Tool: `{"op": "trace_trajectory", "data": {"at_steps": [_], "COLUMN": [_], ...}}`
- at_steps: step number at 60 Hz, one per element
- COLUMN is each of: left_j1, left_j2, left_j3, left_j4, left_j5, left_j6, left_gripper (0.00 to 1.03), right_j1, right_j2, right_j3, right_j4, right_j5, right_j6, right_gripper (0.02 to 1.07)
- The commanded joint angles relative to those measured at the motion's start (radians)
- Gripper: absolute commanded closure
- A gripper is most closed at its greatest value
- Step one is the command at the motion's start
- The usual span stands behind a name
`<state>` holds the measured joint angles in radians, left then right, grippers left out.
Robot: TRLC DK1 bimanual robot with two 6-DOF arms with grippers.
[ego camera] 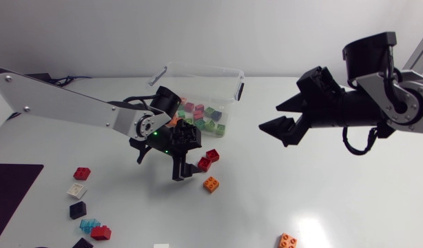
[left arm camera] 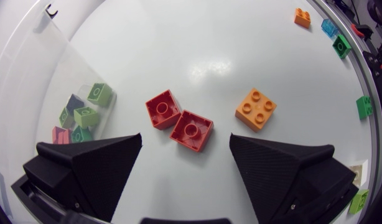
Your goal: Place the duplo bricks in the container
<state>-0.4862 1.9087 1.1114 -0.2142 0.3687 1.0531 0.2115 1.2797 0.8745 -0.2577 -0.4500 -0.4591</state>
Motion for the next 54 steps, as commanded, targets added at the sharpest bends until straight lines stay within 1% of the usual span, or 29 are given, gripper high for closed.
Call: {"op": "trace_trajectory", "data": {"at_steps": [1,10,18,22,27,30,33,35,38,39,40,41,43,44,45,47,54], "left_j1": [-0.015,-0.022,-0.026,-0.029,-0.037,-0.040,-0.041,-0.043,-0.046,-0.048,-0.048,-0.048,-0.049,-0.049,-0.049,-0.049,-0.041], "left_j2": [0.055,0.108,0.142,0.151,0.164,0.164,0.165,0.165,0.165,0.165,0.165,0.164,0.162,0.162,0.161,0.156,0.116], "left_j3": [0.042,0.097,0.139,0.153,0.173,0.171,0.171,0.169,0.169,0.168,0.168,0.165,0.163,0.162,0.162,0.162,0.150], "left_j4": [-0.004,-0.047,-0.091,-0.117,-0.159,-0.162,-0.162,-0.165,-0.168,-0.171,-0.172,-0.172,-0.174,-0.175,-0.183,-0.203,-0.248], "left_j5": [0.009,0.009,0.009,0.009,0.009,0.009,0.009,0.009,0.009,0.009,0.009,0.009,0.009,0.009,0.009,0.009,0.009], "left_j6": [0.035,0.054,0.056,0.062,0.067,0.068,0.068,0.068,0.068,0.070,0.070,0.070,0.070,0.070,0.070,0.076,0.082], "left_gripper": [0.06,0.08,0.12,0.13,0.25,0.31,0.38,0.45,0.51,0.55,0.57,0.62,0.68,0.69,0.73,0.79,0.91], "right_j1": [-0.018,-0.027,-0.027,-0.026,-0.024,-0.018,-0.012,0.002,0.017,0.023,0.028,0.037,0.051,0.057,0.066,0.088,0.152], "right_j2": [-0.020,-0.020,-0.016,-0.005,0.015,0.036,0.072,0.107,0.148,0.165,0.175,0.196,0.224,0.236,0.248,0.274,0.334], "right_j3": [-0.068,-0.101,-0.104,-0.108,-0.106,-0.101,-0.092,-0.081,-0.066,-0.060,-0.055,-0.049,-0.039,-0.034,-0.028,-0.017,0.023], "right_j4": [0.005,0.008,0.008,0.012,0.021,0.028,0.041,0.049,0.051,0.052,0.055,0.063,0.071,0.072,0.074,0.077,0.077], "right_j5": [-0.015,-0.029,-0.038,-0.039,-0.039,-0.039,-0.033,-0.023,-0.009,-0.004,0.000,0.011,0.020,0.027,0.031,0.042,0.068], "right_j6": [-0.052,-0.067,-0.069,-0.072,-0.075,-0.073,-0.067,-0.062,-0.061,-0.059,-0.058,-0.053,-0.049,-0.047,-0.047,-0.047,-0.056], "right_gripper": [0.06,0.06,0.06,0.06,0.06,0.06,0.06,0.06,0.06,0.06,0.06,0.06,0.06,0.06,0.06,0.06,0.06]}}
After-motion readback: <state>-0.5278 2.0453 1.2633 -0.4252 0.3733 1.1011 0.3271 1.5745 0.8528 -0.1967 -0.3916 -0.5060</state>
